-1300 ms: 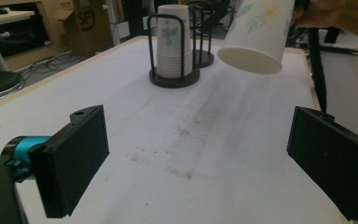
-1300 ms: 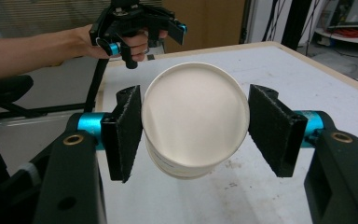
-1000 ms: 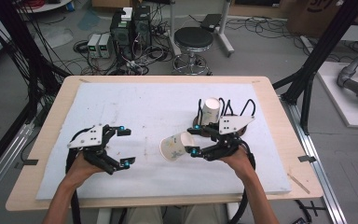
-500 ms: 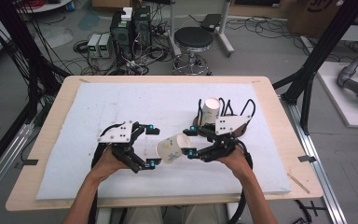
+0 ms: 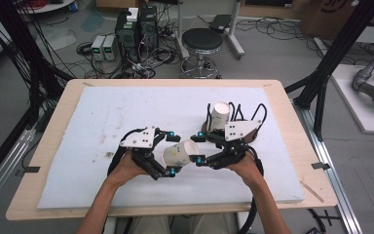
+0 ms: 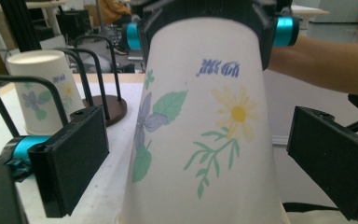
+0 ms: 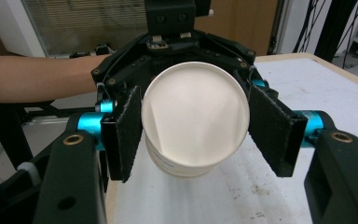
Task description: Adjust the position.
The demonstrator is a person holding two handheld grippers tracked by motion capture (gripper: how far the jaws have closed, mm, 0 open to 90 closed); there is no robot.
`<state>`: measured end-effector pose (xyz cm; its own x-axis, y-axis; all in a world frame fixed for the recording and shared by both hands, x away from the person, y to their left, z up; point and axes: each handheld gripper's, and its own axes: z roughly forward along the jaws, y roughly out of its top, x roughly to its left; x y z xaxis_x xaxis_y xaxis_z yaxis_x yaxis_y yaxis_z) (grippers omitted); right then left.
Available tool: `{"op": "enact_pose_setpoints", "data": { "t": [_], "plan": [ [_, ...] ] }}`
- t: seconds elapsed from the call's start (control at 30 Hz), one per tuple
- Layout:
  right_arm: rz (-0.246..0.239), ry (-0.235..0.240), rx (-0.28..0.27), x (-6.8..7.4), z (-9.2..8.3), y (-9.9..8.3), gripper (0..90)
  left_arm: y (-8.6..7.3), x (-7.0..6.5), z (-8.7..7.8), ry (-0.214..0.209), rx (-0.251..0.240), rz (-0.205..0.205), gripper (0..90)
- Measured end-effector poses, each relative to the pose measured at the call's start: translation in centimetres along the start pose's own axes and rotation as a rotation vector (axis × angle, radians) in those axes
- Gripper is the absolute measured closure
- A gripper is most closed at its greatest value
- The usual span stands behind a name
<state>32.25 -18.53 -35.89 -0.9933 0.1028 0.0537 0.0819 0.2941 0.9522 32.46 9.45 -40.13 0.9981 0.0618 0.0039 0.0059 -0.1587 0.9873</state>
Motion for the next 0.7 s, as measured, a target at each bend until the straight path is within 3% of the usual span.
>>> {"op": "enact_pose_setpoints", "data": {
  "t": [0.17,0.23,0.33,0.47,0.7],
  "plan": [
    [-0.001,0.003,-0.001,-0.01,-0.02,-0.01,38.4,-0.19,0.07,0.25,-0.01,0.024,0.002,6.5],
    [0.002,0.006,-0.001,-0.02,-0.02,-0.01,38.4,-0.19,0.08,0.16,-0.015,0.023,0.014,14.5],
    [-0.002,0.005,0.002,-0.02,0.05,-0.02,38.4,-0.22,0.07,0.16,-0.026,0.029,0.008,17.3],
    [-0.001,0.016,0.005,-0.01,0.14,-0.02,38.4,-0.24,-0.06,0.13,-0.026,0.043,0.031,26.0],
    [-0.003,0.015,0.011,0.06,0.09,-0.04,38.4,-0.25,0.0,0.06,-0.027,0.047,0.039,29.8]
  ]
}}
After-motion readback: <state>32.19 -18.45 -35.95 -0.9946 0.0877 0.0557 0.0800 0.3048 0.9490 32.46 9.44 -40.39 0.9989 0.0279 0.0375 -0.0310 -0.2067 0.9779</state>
